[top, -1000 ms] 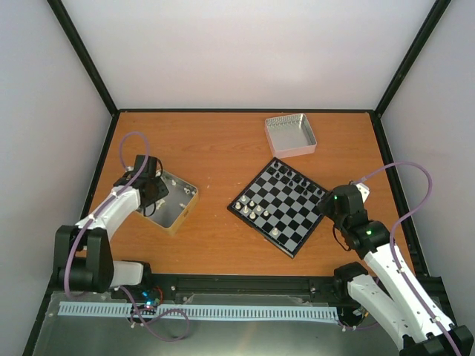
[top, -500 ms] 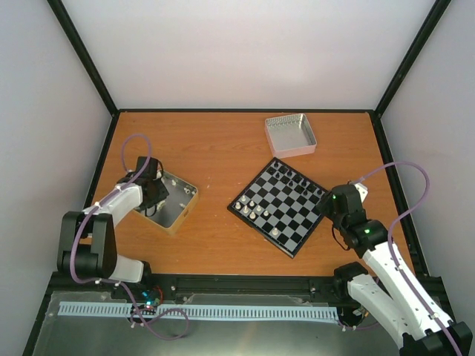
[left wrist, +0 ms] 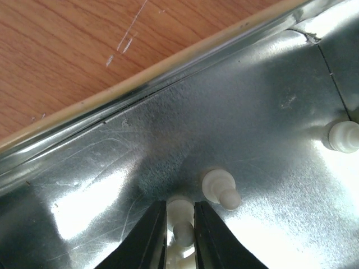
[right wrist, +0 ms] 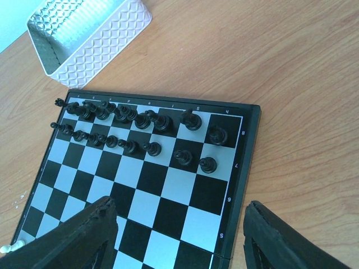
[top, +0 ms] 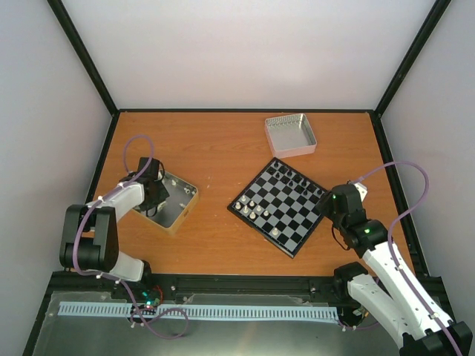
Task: Set up the chess pieces on the board
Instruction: Pick up the chess piece from the storage box, then place the chess piece on the chessboard.
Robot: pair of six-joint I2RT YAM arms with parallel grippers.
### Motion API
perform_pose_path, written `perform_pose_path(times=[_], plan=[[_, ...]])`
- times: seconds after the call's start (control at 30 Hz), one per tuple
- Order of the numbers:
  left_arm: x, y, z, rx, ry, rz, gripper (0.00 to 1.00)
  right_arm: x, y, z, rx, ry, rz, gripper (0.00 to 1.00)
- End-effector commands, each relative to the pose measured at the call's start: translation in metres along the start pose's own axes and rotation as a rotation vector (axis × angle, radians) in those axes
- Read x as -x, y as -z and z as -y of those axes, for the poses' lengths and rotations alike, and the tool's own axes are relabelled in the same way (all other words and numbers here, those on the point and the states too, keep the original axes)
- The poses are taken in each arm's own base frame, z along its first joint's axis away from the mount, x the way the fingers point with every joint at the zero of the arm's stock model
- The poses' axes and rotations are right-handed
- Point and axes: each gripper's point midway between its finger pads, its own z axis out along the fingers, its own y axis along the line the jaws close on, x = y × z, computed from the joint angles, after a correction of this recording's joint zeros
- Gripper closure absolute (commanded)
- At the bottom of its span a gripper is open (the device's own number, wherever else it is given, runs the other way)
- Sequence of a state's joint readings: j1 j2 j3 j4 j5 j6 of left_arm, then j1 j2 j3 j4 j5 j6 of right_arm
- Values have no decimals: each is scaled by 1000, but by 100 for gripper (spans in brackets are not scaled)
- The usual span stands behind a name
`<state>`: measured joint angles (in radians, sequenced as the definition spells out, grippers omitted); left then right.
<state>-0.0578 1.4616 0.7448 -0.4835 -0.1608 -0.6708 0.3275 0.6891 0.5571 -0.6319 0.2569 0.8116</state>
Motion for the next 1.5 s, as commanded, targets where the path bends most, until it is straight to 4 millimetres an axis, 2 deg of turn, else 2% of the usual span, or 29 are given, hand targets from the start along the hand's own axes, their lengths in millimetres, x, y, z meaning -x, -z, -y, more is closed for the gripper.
perform_pose_path(times=[0.0, 0.2, 0.37, 0.47, 0.57, 0.73, 0.8, 1.03, 1.17, 1.3, 1.47], plan=[[14, 1, 3, -5, 15, 43, 87, 5, 0, -3, 6, 4, 21, 38], [22, 11, 0, 6, 19, 80, 94, 7, 1, -5, 9, 6, 23, 38], [35, 35, 8, -41, 20, 122, 99, 15, 3, -3, -15, -2, 51, 38], [41, 61, 15, -108, 5, 156, 99, 23, 5, -4, -31, 2, 80, 38], [48, 96, 27, -207, -14, 199, 99, 27, 6, -4, -38, -4, 96, 38], [49, 164, 67, -418, -73, 245, 97, 27, 7, 5, -71, -38, 109, 38], [44, 188, 91, -500, -109, 251, 96, 30, 10, 8, -77, -53, 129, 38], [2, 228, 169, -728, -243, 187, 96, 38, 19, 9, -64, -59, 174, 38], [-28, 237, 216, -773, -363, 145, 95, 35, 19, 11, -67, -59, 167, 38], [-72, 247, 262, -845, -520, 96, 95, 32, 19, 9, -53, -58, 156, 38], [-131, 242, 300, -871, -732, 10, 95, 28, 18, 8, -35, -57, 138, 38]])
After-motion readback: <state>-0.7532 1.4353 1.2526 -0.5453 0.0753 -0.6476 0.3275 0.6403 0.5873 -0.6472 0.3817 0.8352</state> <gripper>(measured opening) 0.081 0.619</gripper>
